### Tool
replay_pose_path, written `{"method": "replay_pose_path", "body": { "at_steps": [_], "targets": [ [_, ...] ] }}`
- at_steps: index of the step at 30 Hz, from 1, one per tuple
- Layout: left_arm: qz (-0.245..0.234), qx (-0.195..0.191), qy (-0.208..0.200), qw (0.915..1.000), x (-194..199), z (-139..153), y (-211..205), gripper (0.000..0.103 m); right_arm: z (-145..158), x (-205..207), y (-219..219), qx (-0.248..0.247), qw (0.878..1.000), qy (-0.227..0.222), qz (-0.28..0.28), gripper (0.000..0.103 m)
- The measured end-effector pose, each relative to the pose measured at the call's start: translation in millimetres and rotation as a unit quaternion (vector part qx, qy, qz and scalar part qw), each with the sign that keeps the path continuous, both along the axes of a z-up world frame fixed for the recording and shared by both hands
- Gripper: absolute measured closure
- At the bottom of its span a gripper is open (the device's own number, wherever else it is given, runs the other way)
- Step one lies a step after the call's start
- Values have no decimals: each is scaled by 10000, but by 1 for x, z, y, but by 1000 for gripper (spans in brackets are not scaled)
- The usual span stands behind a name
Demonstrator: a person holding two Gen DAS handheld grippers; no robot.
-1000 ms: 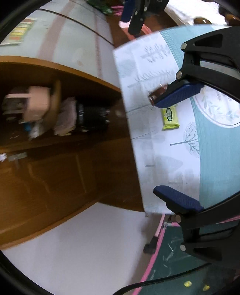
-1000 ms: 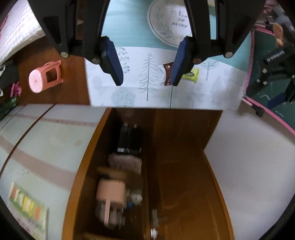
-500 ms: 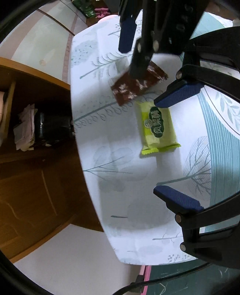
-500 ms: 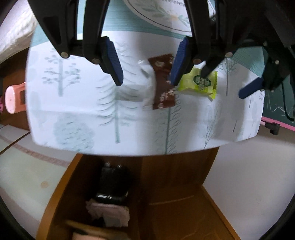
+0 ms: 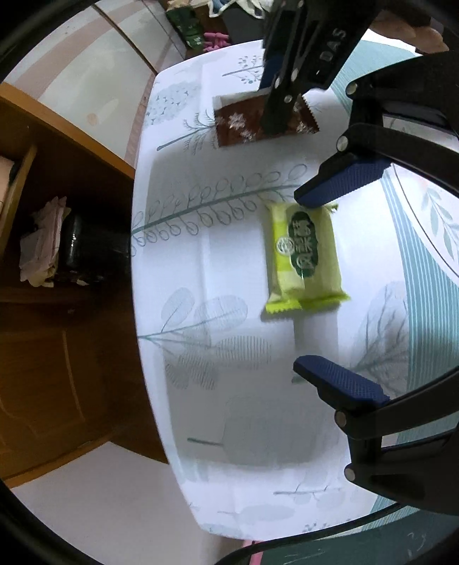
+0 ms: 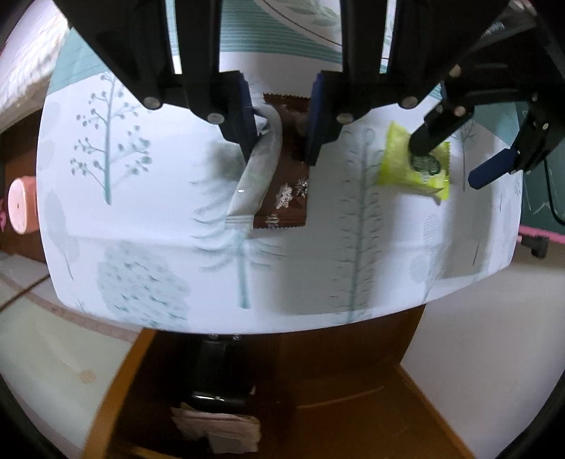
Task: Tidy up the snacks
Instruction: 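Grasp and lift the green pastry packet with the left tool while the right tool lifts the brown packet, then carry both packets over the tray and open both tools to release them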
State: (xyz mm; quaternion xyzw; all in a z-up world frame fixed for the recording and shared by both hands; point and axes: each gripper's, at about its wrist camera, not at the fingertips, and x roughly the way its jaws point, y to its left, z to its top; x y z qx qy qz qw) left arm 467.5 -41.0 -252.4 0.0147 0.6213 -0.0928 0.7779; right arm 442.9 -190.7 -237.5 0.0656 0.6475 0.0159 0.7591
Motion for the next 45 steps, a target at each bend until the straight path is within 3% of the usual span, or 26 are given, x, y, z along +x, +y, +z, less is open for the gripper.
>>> {"method": "replay_pose_path", "body": {
  "at_steps": [3, 7, 8, 10, 13, 16, 23, 35, 45],
  "targets": [
    [66, 50, 119, 9999, 2, -9, -7, 17, 2, -6, -8, 6, 10000, -38, -22, 77],
    [35, 362, -16, 9993, 0, -14, -18, 18, 3, -13, -11, -40, 10000, -51, 3, 78],
    [-5, 419, -86, 9991, -2, -14, -21, 22, 3, -16, -11, -57, 10000, -45, 8, 78],
    [-54, 391, -224, 9990, -7, -9, -25, 48, 5, -20, -10, -64, 10000, -32, 16, 79],
    [-15, 354, -64, 9994, -12, -5, -23, 50, 10, -25, -7, -64, 10000, -21, 57, 81],
    [-11, 446, -184, 9988, -19, 8, -23, 51, 21, -37, -4, -33, 9999, -87, 63, 81],
    [-75, 403, -677, 9969, -52, 80, -21, 51, 75, -71, 6, 56, 9988, -438, 191, 81],
    [-38, 200, -1611, 9867, -165, 229, -17, 51, 194, -166, 23, 33, 9877, -1496, 461, 81],
    [-151, -91, -1858, 9824, -276, 290, -5, 51, 259, -278, 32, 208, 9714, -2251, 722, 81]
  ]
}}
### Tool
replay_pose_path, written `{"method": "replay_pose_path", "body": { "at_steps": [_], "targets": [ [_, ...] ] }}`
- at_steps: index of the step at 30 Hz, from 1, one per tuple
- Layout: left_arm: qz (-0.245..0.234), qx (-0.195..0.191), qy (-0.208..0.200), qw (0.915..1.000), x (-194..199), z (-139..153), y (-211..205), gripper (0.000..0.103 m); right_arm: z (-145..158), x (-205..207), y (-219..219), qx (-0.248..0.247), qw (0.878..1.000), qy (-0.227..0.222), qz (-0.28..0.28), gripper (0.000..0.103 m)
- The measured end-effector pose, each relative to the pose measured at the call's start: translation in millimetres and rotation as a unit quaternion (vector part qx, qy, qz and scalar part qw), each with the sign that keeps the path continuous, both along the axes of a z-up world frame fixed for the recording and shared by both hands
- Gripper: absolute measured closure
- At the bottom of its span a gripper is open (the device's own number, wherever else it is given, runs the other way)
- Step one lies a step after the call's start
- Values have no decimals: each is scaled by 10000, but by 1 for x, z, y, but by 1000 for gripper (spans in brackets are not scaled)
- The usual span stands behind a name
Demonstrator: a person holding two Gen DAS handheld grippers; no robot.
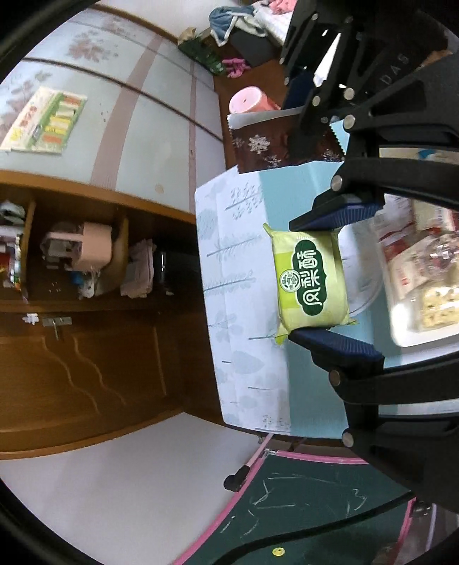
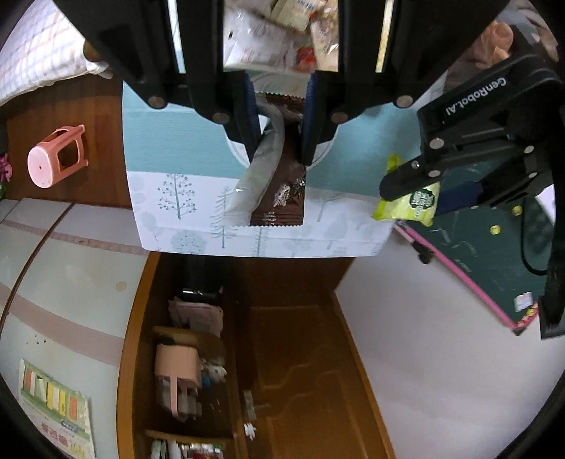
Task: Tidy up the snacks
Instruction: 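Carry both packets over the tray and open both tools to release them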
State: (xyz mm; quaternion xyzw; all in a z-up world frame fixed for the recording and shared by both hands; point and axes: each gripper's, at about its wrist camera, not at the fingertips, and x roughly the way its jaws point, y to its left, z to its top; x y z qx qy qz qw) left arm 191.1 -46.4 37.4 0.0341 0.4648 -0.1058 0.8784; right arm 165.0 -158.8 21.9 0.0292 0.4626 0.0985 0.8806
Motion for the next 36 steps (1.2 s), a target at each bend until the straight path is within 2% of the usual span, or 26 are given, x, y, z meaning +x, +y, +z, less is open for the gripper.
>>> {"method": "replay_pose_path", "body": {
  "at_steps": [6, 9, 16, 20, 24, 29, 35, 36],
  "targets": [
    [-243, 163, -138, 9995, -57, 5, 4, 51, 6, -53, 1, 151, 9996, -199, 98, 81],
    [-266, 72, -216, 9994, -83, 4, 11, 51, 5, -75, 1, 256, 9993, -261, 99, 81],
    [-123, 65, -424, 9990, -134, -19, 27, 50, -10, -125, 9, 101, 9982, -591, 21, 81],
    [10, -36, -394, 9992, -152, -36, 33, 50, -30, -152, 15, 185, 9982, -575, -57, 81],
    [105, 89, -450, 9989, -166, -53, 30, 49, -46, -164, 16, 292, 9984, -464, -145, 81],
    [230, 202, -208, 9993, -165, -80, 27, 49, -67, -168, 22, 75, 9997, -203, -115, 81],
    [319, 256, 210, 9989, -162, -105, 27, 41, -89, -169, 21, 10, 9996, 151, -228, 79],
    [297, 224, 257, 9990, -163, -108, 27, 37, -92, -168, 21, -10, 9995, 187, -253, 78]
  ]
}}
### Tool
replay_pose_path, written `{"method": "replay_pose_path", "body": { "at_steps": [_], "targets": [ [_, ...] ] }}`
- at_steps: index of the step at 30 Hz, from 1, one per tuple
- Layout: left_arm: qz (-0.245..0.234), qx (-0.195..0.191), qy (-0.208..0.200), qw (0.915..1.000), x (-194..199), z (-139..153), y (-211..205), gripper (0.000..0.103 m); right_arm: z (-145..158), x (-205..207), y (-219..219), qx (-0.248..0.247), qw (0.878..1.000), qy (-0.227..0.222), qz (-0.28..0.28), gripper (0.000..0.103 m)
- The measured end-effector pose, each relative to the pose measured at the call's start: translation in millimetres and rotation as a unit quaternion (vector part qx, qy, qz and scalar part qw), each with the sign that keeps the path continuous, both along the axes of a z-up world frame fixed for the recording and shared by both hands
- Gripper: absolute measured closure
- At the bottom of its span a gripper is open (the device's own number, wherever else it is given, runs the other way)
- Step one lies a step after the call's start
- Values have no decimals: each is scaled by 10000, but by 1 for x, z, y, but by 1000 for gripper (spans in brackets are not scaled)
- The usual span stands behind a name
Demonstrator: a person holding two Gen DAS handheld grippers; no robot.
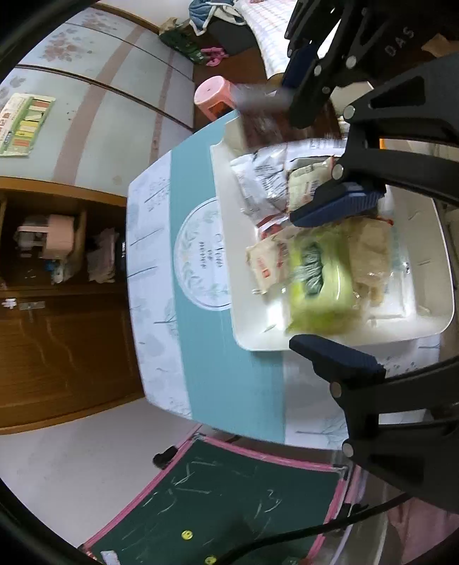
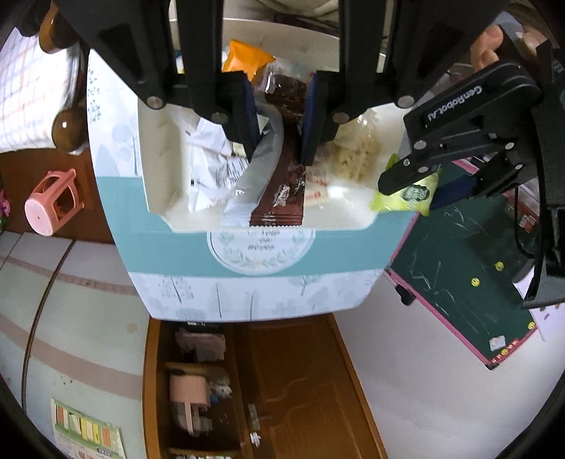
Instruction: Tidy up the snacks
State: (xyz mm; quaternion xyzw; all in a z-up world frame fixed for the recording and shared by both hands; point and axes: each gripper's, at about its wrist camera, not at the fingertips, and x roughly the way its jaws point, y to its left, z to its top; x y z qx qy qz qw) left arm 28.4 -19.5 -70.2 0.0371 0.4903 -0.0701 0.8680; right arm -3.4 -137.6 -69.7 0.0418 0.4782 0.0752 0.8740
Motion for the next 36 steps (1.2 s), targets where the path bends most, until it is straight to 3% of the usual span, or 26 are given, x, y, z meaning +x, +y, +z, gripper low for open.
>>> {"method": "replay_pose_path", "body": {
  "at_steps": [3, 10, 20, 26, 31, 36],
  "targets": [
    [-13, 18, -32, 10000, -3, 0, -2, 21, -4, -1, 0, -64, 9999, -8, -79, 64],
    [-42, -25, -144, 9999, -6, 6, -1, 19, 3, -1, -5, -110, 9997, -138, -154, 60],
    [41, -94, -384, 9992, -9, 36, 8, 19, 57, -5, 4, -650, 9951, -750, 2, 60],
    [159, -117, -886, 9959, -11, 78, 21, 3, 96, -6, 12, -945, 9898, -1048, 214, 59],
    [438, 46, -1116, 9928, -14, 102, 27, 0, 126, -12, 16, -1173, 9821, -1469, 140, 49],
    [555, 229, -1022, 9930, -15, 109, 24, 0, 131, -25, 24, -1388, 9739, -1796, 50, 38]
  ]
}}
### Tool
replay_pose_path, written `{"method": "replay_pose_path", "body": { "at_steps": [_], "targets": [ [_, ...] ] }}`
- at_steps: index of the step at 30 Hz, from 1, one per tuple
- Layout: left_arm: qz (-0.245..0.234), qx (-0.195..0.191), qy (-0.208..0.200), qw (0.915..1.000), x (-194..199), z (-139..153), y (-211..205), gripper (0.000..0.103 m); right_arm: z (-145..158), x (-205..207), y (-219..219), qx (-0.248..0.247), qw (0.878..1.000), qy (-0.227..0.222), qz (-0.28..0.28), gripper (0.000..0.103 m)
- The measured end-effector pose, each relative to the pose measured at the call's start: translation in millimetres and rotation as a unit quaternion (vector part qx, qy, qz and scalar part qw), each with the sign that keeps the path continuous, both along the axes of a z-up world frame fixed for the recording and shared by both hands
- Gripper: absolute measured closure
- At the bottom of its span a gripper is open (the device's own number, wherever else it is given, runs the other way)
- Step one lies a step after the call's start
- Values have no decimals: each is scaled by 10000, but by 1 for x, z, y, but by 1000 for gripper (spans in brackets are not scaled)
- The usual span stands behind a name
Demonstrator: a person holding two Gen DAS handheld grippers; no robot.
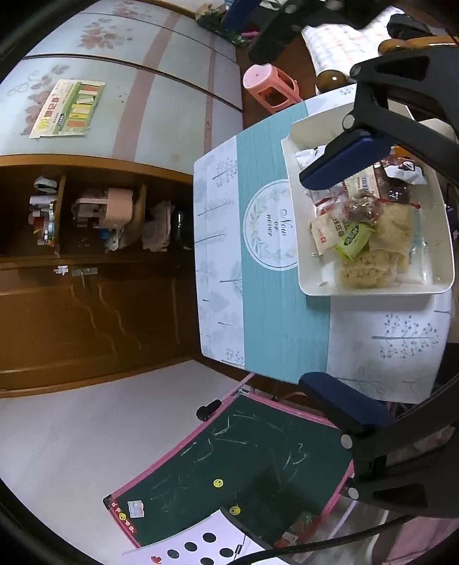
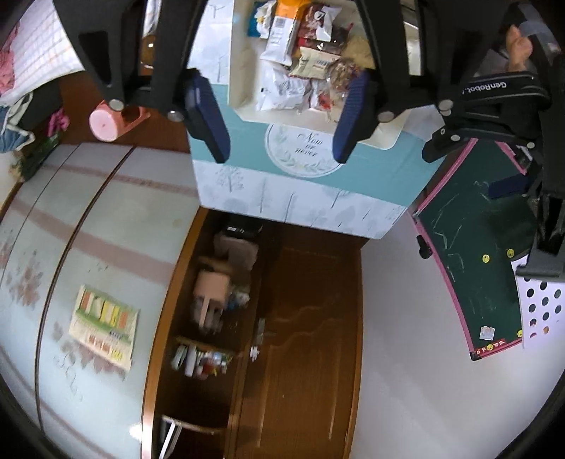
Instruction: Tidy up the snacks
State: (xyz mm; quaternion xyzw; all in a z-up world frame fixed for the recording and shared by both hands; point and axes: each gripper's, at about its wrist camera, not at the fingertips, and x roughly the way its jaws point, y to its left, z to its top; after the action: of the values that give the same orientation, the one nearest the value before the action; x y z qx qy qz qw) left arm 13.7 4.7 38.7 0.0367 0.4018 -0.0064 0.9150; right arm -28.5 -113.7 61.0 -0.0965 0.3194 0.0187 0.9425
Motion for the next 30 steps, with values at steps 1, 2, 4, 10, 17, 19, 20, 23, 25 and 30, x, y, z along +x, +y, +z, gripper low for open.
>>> {"method": "replay_pose_path", "body": {
  "at_steps": [1, 2, 4, 10, 17, 19, 20, 23, 25, 30],
  "targets": [
    [-13, 38, 42, 10000, 0, 0, -1, 0, -2, -2, 1, 30, 10000, 0, -6, 38],
    [-19, 72, 62, 10000, -1, 0, -2, 0, -6, -4, 1, 90, 9999, -12, -60, 38],
    [2, 97, 18, 10000, -4, 0, -4, 0, -12, -7, -2, 205, 9996, -38, -183, 38],
    [83, -161, 76, 9998, -7, -9, -3, 0, -34, -13, -18, 848, 9943, -16, -645, 38],
    [295, -320, 158, 9989, -2, -21, 4, 0, -42, -19, -20, 925, 9925, -48, -803, 38],
    [324, -332, 177, 9988, -1, -24, 3, 0, -44, -18, -19, 914, 9926, 1, -793, 38],
    [325, -326, 212, 9987, -1, -25, 3, 0, -45, -16, -18, 912, 9926, 41, -795, 38],
    [277, -294, 241, 9989, -2, -27, -1, 0, -50, -11, -16, 925, 9925, 209, -771, 38],
    [238, -244, 229, 9992, -2, -28, -4, 0, -53, -10, -14, 950, 9924, 275, -732, 38],
    [172, -201, 230, 9994, -3, -28, -8, 0, -54, -9, -11, 947, 9927, 290, -694, 38]
  ]
}}
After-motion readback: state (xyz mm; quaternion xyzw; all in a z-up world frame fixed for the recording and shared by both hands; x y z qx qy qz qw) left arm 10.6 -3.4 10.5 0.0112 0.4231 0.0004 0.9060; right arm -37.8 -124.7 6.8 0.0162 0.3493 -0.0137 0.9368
